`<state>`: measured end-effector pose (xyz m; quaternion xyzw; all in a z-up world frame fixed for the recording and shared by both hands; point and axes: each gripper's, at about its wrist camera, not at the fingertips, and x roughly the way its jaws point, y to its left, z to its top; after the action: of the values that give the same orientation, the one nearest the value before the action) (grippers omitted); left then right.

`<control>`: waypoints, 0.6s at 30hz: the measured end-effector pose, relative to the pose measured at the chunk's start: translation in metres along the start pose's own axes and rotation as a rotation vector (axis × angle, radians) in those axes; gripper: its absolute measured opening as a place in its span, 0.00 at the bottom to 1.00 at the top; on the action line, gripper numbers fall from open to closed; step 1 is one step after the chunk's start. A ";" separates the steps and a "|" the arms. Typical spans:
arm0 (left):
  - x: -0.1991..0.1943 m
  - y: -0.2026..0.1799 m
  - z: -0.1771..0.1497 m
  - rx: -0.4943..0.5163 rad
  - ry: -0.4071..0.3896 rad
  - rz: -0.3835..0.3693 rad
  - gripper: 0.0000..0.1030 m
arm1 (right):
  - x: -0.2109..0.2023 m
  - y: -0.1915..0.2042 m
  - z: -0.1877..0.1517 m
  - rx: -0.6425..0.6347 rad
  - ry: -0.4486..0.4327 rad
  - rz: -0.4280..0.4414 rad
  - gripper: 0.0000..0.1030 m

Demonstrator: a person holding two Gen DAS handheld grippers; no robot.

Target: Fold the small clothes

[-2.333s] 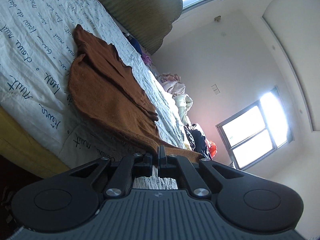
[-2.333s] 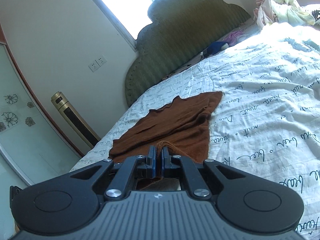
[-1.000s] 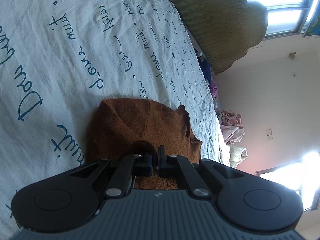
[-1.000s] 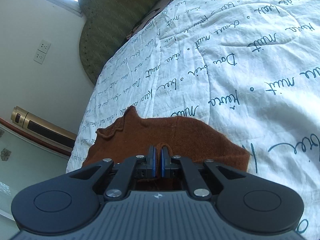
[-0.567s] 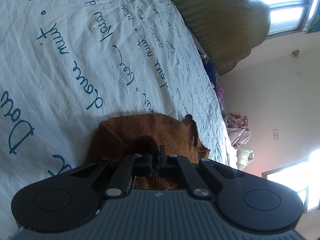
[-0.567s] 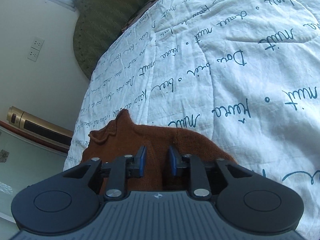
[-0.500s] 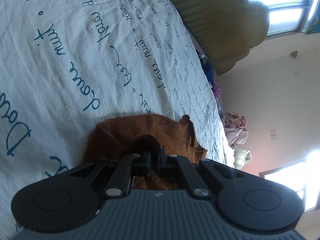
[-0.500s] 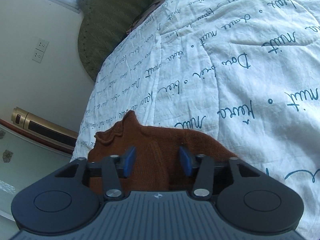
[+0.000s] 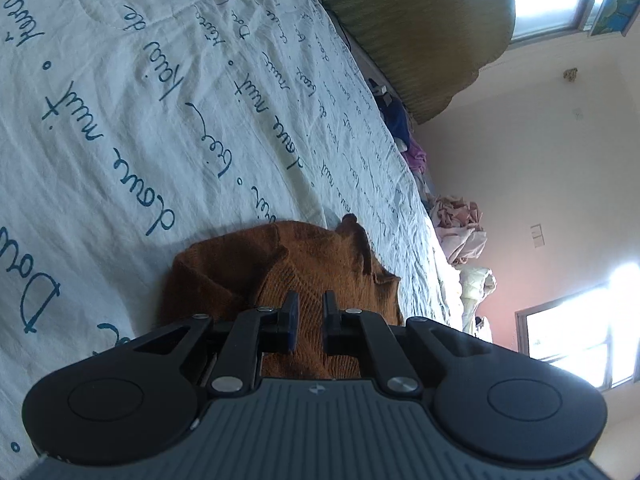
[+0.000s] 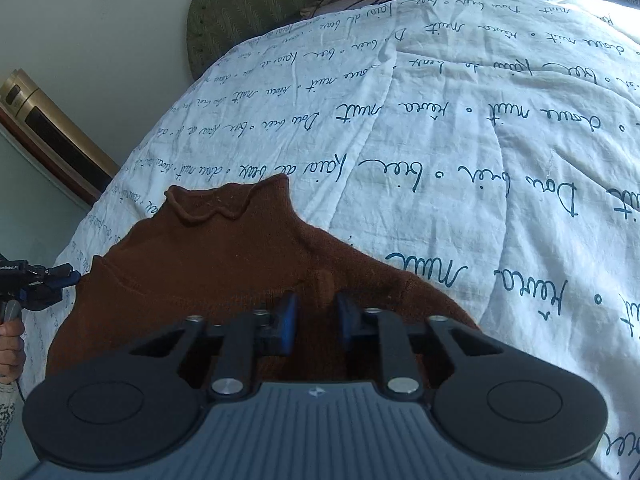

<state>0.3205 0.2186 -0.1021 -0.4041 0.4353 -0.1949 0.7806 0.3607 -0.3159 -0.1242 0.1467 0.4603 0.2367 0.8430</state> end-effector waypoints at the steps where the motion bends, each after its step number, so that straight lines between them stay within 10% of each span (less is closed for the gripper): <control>1: 0.004 -0.003 -0.001 0.015 0.012 0.028 0.11 | 0.001 0.001 0.000 -0.006 0.001 -0.003 0.13; 4: 0.022 -0.012 0.000 0.083 0.041 0.111 0.34 | 0.000 0.004 -0.001 -0.015 -0.005 0.000 0.10; 6: 0.034 -0.013 0.003 0.102 0.050 0.121 0.34 | 0.000 0.007 -0.002 -0.022 -0.007 -0.007 0.09; 8: 0.042 -0.016 0.004 0.137 0.050 0.162 0.00 | -0.001 0.010 -0.003 -0.037 -0.014 -0.015 0.06; 15: 0.021 -0.021 0.008 0.179 -0.022 0.222 0.00 | -0.014 0.021 -0.007 -0.074 -0.055 -0.023 0.05; 18: 0.014 -0.022 0.012 0.190 -0.017 0.234 0.24 | -0.014 0.019 -0.007 -0.068 -0.046 -0.013 0.06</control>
<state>0.3392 0.2016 -0.0888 -0.2768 0.4524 -0.1396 0.8362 0.3429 -0.3066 -0.1094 0.1204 0.4335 0.2432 0.8593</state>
